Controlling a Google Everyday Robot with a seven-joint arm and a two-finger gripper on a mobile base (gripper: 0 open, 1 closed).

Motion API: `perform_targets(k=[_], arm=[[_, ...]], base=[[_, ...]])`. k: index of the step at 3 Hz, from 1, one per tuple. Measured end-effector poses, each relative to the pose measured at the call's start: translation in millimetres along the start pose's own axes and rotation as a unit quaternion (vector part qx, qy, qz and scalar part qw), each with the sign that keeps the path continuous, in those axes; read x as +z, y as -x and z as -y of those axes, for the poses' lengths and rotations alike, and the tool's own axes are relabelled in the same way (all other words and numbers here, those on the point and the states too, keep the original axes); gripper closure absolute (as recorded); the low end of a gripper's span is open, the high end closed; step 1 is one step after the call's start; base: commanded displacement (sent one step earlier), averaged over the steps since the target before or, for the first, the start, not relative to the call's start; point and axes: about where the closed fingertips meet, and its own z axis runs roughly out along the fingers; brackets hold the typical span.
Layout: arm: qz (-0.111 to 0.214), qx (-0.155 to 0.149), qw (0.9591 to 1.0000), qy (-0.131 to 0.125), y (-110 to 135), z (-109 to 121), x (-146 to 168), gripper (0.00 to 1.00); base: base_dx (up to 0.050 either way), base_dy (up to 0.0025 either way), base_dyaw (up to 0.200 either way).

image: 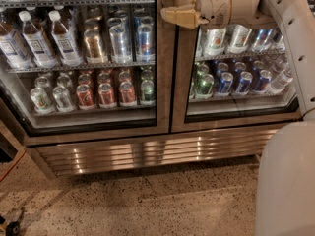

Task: Open left fridge door

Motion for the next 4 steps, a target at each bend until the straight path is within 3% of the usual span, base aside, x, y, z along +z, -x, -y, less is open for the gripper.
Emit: perform_targets(k=[3,4], arm=[[0.005,0.007,0.9999,0.015,-1.3,1.4,1.7,0.31],[0.005,0.007,0.9999,0.015,1.0,2.8,-0.9,0.31]], base=[[0.0,0.0,0.0],[0.0,0.0,0.0]])
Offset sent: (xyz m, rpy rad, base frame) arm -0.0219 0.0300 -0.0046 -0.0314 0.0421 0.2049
